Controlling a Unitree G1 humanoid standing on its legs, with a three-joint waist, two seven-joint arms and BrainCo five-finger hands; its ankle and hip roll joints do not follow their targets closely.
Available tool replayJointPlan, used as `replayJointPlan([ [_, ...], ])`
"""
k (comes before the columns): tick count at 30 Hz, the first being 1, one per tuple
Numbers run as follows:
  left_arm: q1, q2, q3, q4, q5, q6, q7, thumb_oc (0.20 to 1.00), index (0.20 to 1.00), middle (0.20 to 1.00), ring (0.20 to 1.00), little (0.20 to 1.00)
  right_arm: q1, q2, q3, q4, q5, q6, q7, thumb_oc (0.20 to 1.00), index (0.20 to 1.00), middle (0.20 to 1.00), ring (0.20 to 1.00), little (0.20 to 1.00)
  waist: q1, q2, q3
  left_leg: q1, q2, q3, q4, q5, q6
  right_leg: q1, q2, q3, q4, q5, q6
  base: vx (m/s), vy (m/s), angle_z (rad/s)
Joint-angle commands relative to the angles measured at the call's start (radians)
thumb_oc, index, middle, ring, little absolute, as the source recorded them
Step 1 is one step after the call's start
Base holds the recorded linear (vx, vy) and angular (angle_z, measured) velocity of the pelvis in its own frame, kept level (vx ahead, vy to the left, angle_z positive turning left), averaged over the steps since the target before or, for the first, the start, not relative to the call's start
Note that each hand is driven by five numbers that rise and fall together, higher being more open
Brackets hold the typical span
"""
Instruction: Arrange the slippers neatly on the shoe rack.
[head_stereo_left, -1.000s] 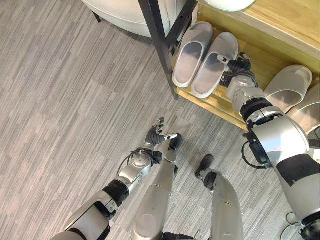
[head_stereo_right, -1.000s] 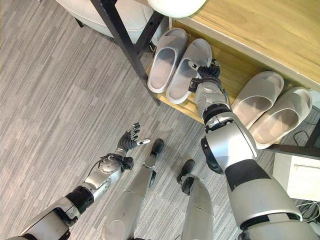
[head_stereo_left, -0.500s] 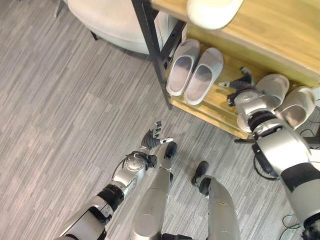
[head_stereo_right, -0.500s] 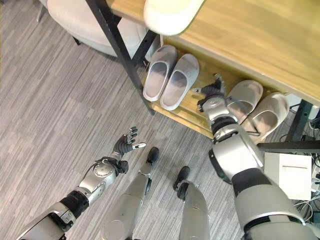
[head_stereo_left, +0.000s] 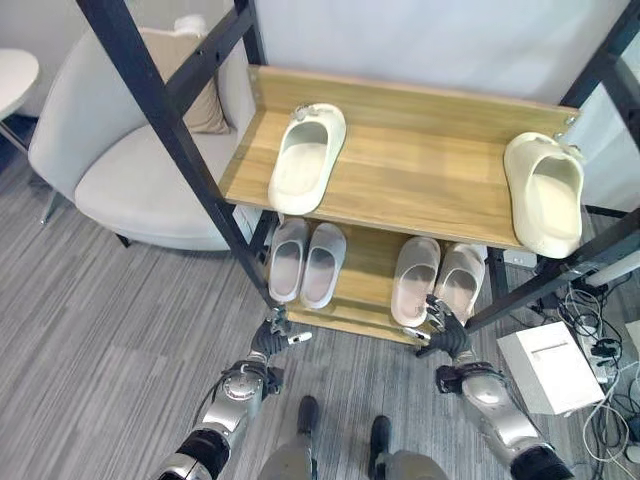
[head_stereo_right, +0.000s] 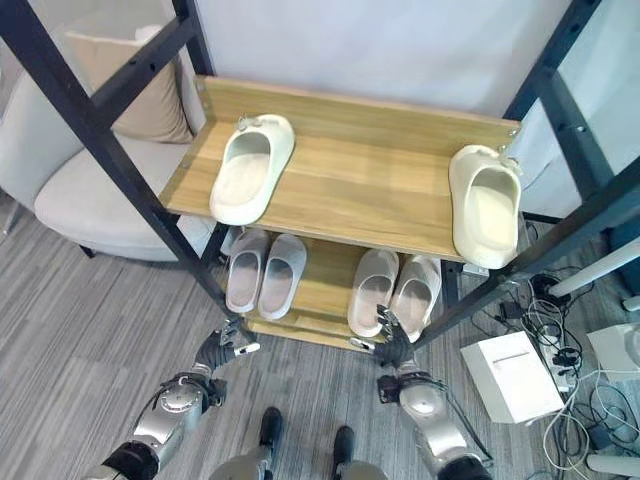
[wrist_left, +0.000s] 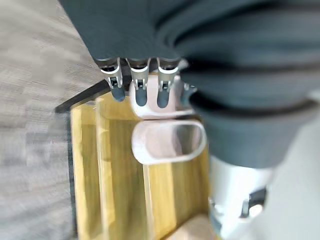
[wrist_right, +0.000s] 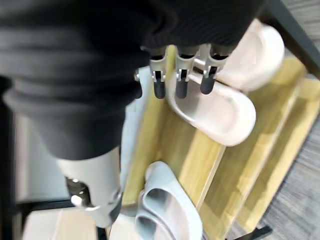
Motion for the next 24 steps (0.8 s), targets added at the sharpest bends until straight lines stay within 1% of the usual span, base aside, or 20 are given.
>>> replayJointPlan([
  [1,-0.096,0.007,-0.037,-0.025,0.168,-0.027,-0.077,1.0,1.0,1.0,1.0,1.0,-0.049,0.013,-0.031,0.014,0.001,-0.019,0.072,1.0,1.0,1.0,1.0,1.0,-0.008,-0.009,0.02,0.045,0.021,0.078,0.001,-0.042,-0.045,-0.03,-0.06,-0.008,0.016,0.018,0.093,0.06,-0.007,-0.31],
  [3,-0.109,0.034,-0.091,-0.086,0.24,-0.032,-0.127,1.0,1.0,1.0,1.0,1.0,-0.012,0.01,-0.045,0.027,0.006,-0.014,0.089,1.0,1.0,1.0,1.0,1.0,-0.026,-0.001,0.012,0.056,0.021,0.09,0.001,-0.049,-0.045,-0.023,-0.061,0.003,0.012,0.018,0.094,0.04,-0.005,-0.14],
  [4,-0.132,0.051,-0.143,-0.13,0.29,-0.039,-0.164,1.0,1.0,1.0,1.0,1.0,-0.002,0.007,-0.053,0.04,0.012,-0.011,0.089,1.0,1.0,1.0,1.0,1.0,-0.038,0.005,0.011,0.066,0.023,0.098,0.001,-0.056,-0.046,-0.017,-0.06,0.009,0.01,0.016,0.096,0.02,0.002,-0.12],
  [5,-0.174,0.08,-0.207,-0.231,0.304,-0.057,-0.212,1.0,1.0,1.0,1.0,1.0,0.003,-0.002,-0.061,0.054,0.021,-0.011,0.099,1.0,1.0,1.0,1.0,1.0,-0.055,0.014,0.005,0.064,0.022,0.108,0.001,-0.055,-0.046,-0.022,-0.06,0.019,0.008,0.022,0.097,0.02,-0.004,-0.25],
  [7,-0.228,0.113,-0.265,-0.355,0.266,-0.07,-0.265,1.0,1.0,1.0,1.0,1.0,-0.002,-0.014,-0.071,0.062,0.015,-0.014,0.095,1.0,1.0,1.0,1.0,1.0,-0.066,0.022,-0.002,0.066,0.022,0.114,0.001,-0.058,-0.046,-0.022,-0.059,0.026,0.003,0.023,0.099,0.01,-0.02,-0.48],
  [8,-0.336,0.136,-0.339,-0.51,0.192,-0.073,-0.336,1.0,1.0,1.0,1.0,1.0,-0.027,-0.017,-0.075,0.095,0.0,-0.011,0.077,1.0,1.0,1.0,1.0,1.0,-0.08,0.03,-0.008,0.069,0.024,0.122,0.001,-0.062,-0.046,-0.022,-0.056,0.034,-0.005,0.026,0.101,-0.01,-0.036,-0.38],
  [9,-0.384,0.139,-0.357,-0.568,0.13,-0.066,-0.36,1.0,1.0,1.0,1.0,1.0,-0.038,-0.016,-0.082,0.114,0.003,-0.013,0.07,1.0,1.0,1.0,1.0,1.0,-0.082,0.031,-0.007,0.065,0.025,0.124,0.001,-0.052,-0.045,-0.027,-0.056,0.036,-0.005,0.034,0.099,0.04,-0.056,-0.18],
  [10,-0.452,0.135,-0.352,-0.667,-0.035,-0.057,-0.38,1.0,1.0,1.0,1.0,1.0,-0.053,-0.016,-0.081,0.123,-0.001,-0.004,0.063,1.0,1.0,1.0,1.0,1.0,-0.086,0.035,-0.016,0.075,0.028,0.127,0.001,-0.063,-0.048,-0.017,-0.054,0.038,-0.011,0.026,0.102,0.01,-0.065,-0.14],
  [11,-0.479,0.128,-0.334,-0.722,-0.142,-0.048,-0.381,1.0,1.0,1.0,1.0,1.0,-0.049,-0.014,-0.084,0.118,0.007,-0.002,0.066,1.0,1.0,1.0,1.0,1.0,-0.088,0.035,-0.019,0.075,0.028,0.126,0.001,-0.054,-0.049,-0.013,-0.053,0.037,-0.011,0.03,0.098,0.07,-0.094,-0.13],
  [12,-0.494,0.11,-0.276,-0.764,-0.237,-0.053,-0.349,1.0,1.0,1.0,1.0,1.0,-0.031,-0.007,-0.085,0.101,0.018,0.0,0.073,1.0,1.0,1.0,1.0,1.0,-0.086,0.035,-0.025,0.082,0.029,0.12,0.001,-0.053,-0.051,-0.001,-0.051,0.03,-0.012,0.025,0.095,0.07,-0.088,0.0],
  [13,-0.485,0.101,-0.21,-0.782,-0.264,-0.067,-0.305,1.0,1.0,1.0,1.0,1.0,-0.013,0.002,-0.083,0.084,0.023,0.0,0.079,1.0,1.0,1.0,1.0,1.0,-0.082,0.034,-0.028,0.091,0.03,0.115,0.001,-0.062,-0.054,0.013,-0.051,0.024,-0.015,0.013,0.094,0.09,-0.078,0.13],
  [14,-0.479,0.095,-0.139,-0.79,-0.255,-0.089,-0.25,1.0,1.0,1.0,1.0,1.0,0.0,0.01,-0.083,0.075,0.028,0.0,0.084,1.0,1.0,1.0,1.0,1.0,-0.078,0.032,-0.031,0.093,0.031,0.112,0.001,-0.061,-0.056,0.017,-0.05,0.021,-0.015,0.012,0.092,0.07,-0.05,0.26],
  [15,-0.468,0.079,-0.085,-0.781,-0.235,-0.101,-0.216,1.0,1.0,1.0,1.0,1.0,0.01,0.016,-0.083,0.087,0.03,0.003,0.085,1.0,1.0,1.0,1.0,1.0,-0.076,0.032,-0.033,0.095,0.031,0.108,0.001,-0.061,-0.057,0.024,-0.05,0.017,-0.016,0.009,0.091,0.03,-0.037,0.3],
  [16,-0.462,0.073,-0.026,-0.779,-0.193,-0.121,-0.158,1.0,1.0,1.0,1.0,1.0,0.01,0.027,-0.076,0.103,0.033,0.003,0.085,1.0,1.0,1.0,1.0,1.0,-0.074,0.03,-0.035,0.098,0.031,0.106,0.001,-0.062,-0.058,0.03,-0.049,0.015,-0.018,0.007,0.089,0.04,-0.046,0.23],
  [17,-0.472,0.065,0.088,-0.723,-0.013,-0.148,-0.007,1.0,1.0,1.0,1.0,1.0,0.017,0.036,-0.061,0.119,0.032,0.001,0.092,1.0,1.0,1.0,1.0,1.0,-0.07,0.024,-0.04,0.102,0.033,0.106,0.001,-0.064,-0.06,0.037,-0.046,0.012,-0.019,0.003,0.085,0.04,-0.042,0.16],
  [18,-0.492,0.069,0.129,-0.68,0.08,-0.149,0.066,1.0,1.0,1.0,1.0,1.0,0.012,0.035,-0.052,0.134,0.027,0.003,0.096,1.0,1.0,1.0,1.0,1.0,-0.07,0.022,-0.044,0.102,0.035,0.109,0.001,-0.065,-0.062,0.037,-0.045,0.012,-0.02,0.003,0.085,0.04,-0.043,0.08],
  [19,-0.528,0.078,0.154,-0.608,0.223,-0.132,0.164,1.0,1.0,1.0,1.0,1.0,0.0,0.03,-0.039,0.15,0.02,0.001,0.094,1.0,1.0,1.0,1.0,1.0,-0.075,0.019,-0.048,0.104,0.037,0.113,0.001,-0.067,-0.063,0.038,-0.044,0.016,-0.02,0.001,0.085,0.04,-0.021,0.04],
  [20,-0.57,0.1,0.166,-0.528,0.345,-0.107,0.234,1.0,1.0,1.0,1.0,1.0,-0.019,0.026,-0.028,0.169,0.013,-0.002,0.09,1.0,1.0,1.0,1.0,1.0,-0.078,0.018,-0.05,0.106,0.038,0.118,0.001,-0.069,-0.064,0.039,-0.042,0.016,-0.02,0.001,0.086,0.04,-0.017,0.01],
  [22,-0.622,0.13,0.166,-0.435,0.434,-0.081,0.293,1.0,1.0,1.0,1.0,1.0,-0.034,0.018,-0.016,0.183,0.009,-0.007,0.087,1.0,1.0,1.0,1.0,1.0,-0.083,0.018,-0.054,0.108,0.039,0.123,0.001,-0.07,-0.063,0.039,-0.041,0.019,-0.02,0.001,0.087,0.02,-0.003,0.0],
  [24,-0.659,0.151,0.155,-0.368,0.488,-0.057,0.331,1.0,1.0,1.0,1.0,1.0,-0.039,0.012,-0.008,0.185,0.011,-0.009,0.087,1.0,1.0,1.0,1.0,1.0,-0.088,0.019,-0.056,0.11,0.039,0.128,0.001,-0.072,-0.062,0.039,-0.041,0.023,-0.02,0.002,0.088,0.02,0.004,-0.06],
])
